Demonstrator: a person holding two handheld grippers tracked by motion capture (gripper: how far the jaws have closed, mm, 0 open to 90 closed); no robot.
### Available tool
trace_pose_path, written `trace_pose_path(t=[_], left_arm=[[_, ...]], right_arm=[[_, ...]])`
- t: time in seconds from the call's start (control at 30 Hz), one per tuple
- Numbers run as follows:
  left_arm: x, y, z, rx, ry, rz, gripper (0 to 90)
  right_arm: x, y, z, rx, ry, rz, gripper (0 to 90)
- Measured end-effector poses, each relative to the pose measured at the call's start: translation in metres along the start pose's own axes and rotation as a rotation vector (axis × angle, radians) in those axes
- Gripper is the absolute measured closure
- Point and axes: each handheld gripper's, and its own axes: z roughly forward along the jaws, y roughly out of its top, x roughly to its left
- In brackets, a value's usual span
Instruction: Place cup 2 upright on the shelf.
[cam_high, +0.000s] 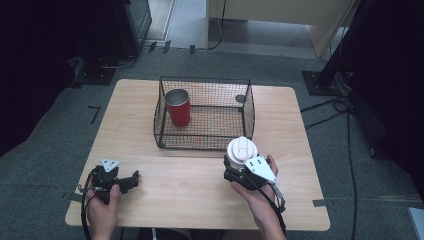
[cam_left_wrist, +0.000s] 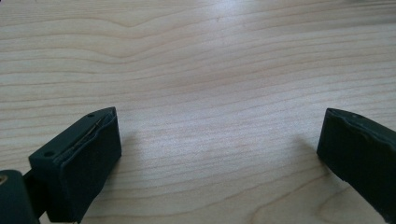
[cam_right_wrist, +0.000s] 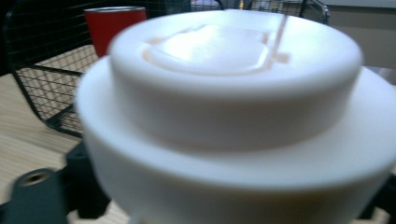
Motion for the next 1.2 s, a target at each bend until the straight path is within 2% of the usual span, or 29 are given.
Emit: trace_pose_path(t=[0.23, 0.43, 0.6, 0.67, 0.93, 1.2], left_arm=[[0.0, 0.0, 0.0, -0.001, 0.0, -0.001, 0.4], [0.0, 0.0, 0.0, 0.001, 0.0, 0.0, 0.4], [0.0, 0.0, 0.0, -0.001, 0.0, -0.001, 0.4], [0.0, 0.0, 0.0, -0.001, 0.0, 0.0, 0.4], [0.0, 0.0, 0.0, -0.001, 0.0, -0.001, 0.4], [0.0, 0.0, 0.0, 0.001, 0.0, 0.0, 0.4]], right_arm=[[-0.001, 0.0, 0.005, 0.02, 0.011, 0.027, 15.0], [0.001, 0.001, 0.009, 0.024, 0.011, -0.004, 15.6], [0.003, 0.004, 0.008, 0.028, 0.06, 0.023, 15.9], [0.006, 0.006, 0.008, 0.02, 0.066, 0.013, 15.9], [0.014, 0.021, 0.005, -0.027, 0.087, 0.014, 15.9], [0.021, 0.051, 0.003, -0.068, 0.12, 0.007, 15.9]])
